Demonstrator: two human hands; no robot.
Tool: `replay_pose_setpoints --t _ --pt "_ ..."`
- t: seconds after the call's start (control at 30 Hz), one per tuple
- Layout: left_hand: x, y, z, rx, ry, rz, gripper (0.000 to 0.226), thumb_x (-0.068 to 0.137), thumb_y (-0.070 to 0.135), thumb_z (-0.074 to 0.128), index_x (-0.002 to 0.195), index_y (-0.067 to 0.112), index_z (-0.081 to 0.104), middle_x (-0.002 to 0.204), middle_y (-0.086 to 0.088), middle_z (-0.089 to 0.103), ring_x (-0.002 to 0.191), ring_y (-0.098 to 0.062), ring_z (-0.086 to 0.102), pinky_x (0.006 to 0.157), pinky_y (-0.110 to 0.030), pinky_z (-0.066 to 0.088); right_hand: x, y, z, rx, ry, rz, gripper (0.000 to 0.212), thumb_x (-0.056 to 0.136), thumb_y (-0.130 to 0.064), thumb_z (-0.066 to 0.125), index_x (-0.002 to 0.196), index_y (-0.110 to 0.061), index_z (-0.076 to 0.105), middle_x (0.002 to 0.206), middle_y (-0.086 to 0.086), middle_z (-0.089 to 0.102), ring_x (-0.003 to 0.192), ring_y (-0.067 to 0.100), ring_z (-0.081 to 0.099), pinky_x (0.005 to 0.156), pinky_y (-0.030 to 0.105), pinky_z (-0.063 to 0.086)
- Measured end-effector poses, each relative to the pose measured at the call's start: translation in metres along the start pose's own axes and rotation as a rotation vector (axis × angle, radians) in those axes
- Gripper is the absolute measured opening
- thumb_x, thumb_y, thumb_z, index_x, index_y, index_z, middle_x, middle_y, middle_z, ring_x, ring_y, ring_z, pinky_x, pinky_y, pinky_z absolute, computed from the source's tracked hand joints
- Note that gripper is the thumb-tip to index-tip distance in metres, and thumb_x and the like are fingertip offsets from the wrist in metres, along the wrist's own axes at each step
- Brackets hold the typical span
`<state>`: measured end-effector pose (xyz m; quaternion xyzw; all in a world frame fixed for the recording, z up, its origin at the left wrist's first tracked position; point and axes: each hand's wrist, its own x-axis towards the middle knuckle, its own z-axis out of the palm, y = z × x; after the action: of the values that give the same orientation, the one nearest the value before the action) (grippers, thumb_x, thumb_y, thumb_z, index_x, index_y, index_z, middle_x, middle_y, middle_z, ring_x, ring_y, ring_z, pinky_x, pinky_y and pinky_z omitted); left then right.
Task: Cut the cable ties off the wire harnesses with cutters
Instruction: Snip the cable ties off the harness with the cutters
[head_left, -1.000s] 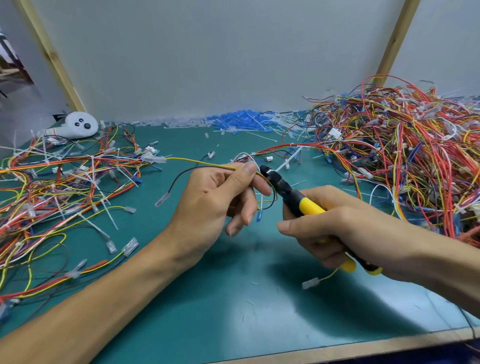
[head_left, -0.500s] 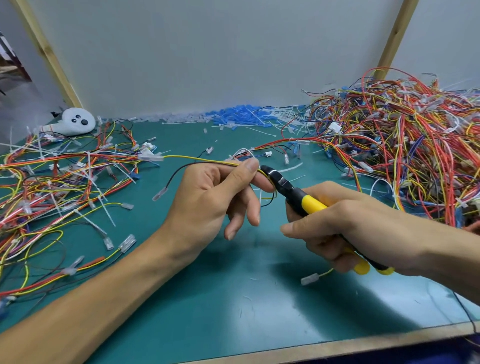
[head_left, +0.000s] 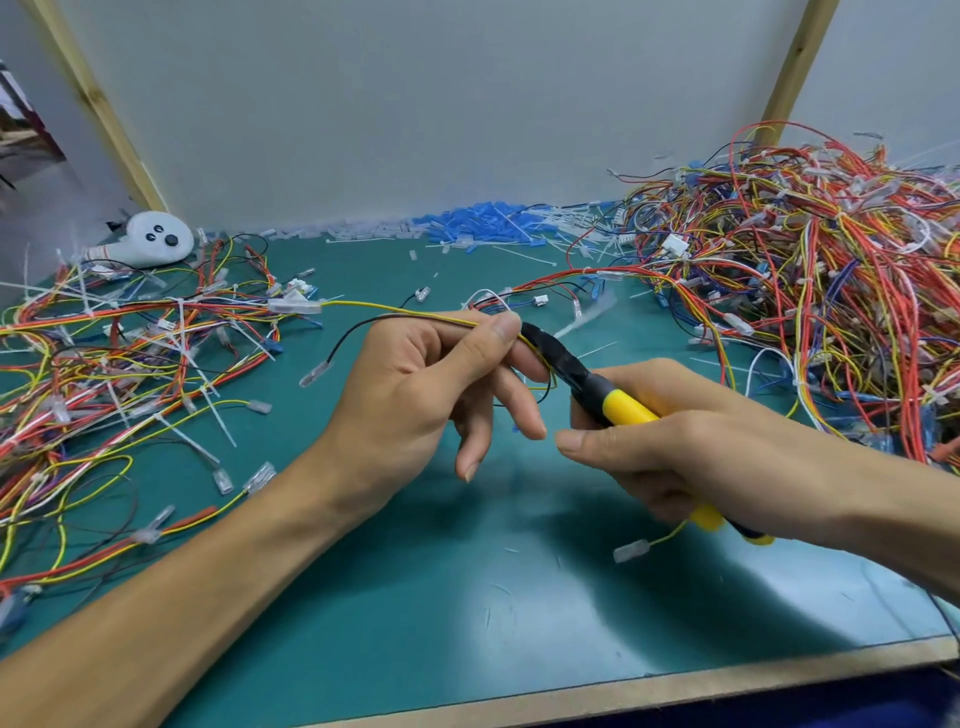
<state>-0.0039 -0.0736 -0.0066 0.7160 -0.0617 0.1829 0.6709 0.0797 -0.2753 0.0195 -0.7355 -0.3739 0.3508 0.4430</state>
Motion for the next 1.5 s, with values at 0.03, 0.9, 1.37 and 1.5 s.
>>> replay_pose_setpoints --t 0.03,0.9,1.37,1.5 --pt "0.000 0.000 0.000 -0.001 -0.002 0.001 0.040 0.106 0.021 0.049 0.082 -0.005 0.068 0.067 -0.019 0.073 0.027 -0.027 0.042 0.034 -0.022 0.034 -0.001 0.000 0.000 -0.004 0.006 0.018 0.034 0.085 -0.039 0.069 0.073 -0.020 0.044 0.062 0.000 0.032 0.053 0.018 0.029 0.046 0.025 0.029" --pt "0.000 -0.005 -0.002 -0.031 -0.038 0.012 0.041 0.105 0.021 0.051 0.083 -0.008 0.069 0.071 -0.020 0.074 0.029 -0.032 0.041 0.037 -0.020 0.037 -0.008 -0.006 0.002 -0.247 0.131 -0.030 0.049 0.077 -0.045 0.069 0.076 -0.009 0.036 0.059 -0.004 0.030 0.057 0.019 0.026 0.058 0.038 0.026" --pt "0.003 -0.008 -0.007 -0.050 -0.017 0.010 0.038 0.104 0.024 0.053 0.086 -0.002 0.073 0.073 -0.022 0.074 0.031 -0.033 0.040 0.038 -0.021 0.037 0.002 -0.004 0.001 -0.265 0.166 -0.076 0.042 0.080 -0.047 0.071 0.080 -0.012 0.048 0.067 -0.002 0.040 0.062 0.019 0.036 0.062 0.042 0.032" --pt "0.004 -0.008 -0.007 -0.060 0.002 0.016 0.039 0.104 0.024 0.053 0.085 -0.002 0.073 0.072 -0.022 0.074 0.030 -0.028 0.041 0.037 -0.020 0.035 0.002 -0.004 -0.004 -0.313 0.173 -0.091 0.039 0.079 -0.048 0.071 0.080 -0.013 0.053 0.066 -0.001 0.044 0.061 0.018 0.039 0.062 0.041 0.033"
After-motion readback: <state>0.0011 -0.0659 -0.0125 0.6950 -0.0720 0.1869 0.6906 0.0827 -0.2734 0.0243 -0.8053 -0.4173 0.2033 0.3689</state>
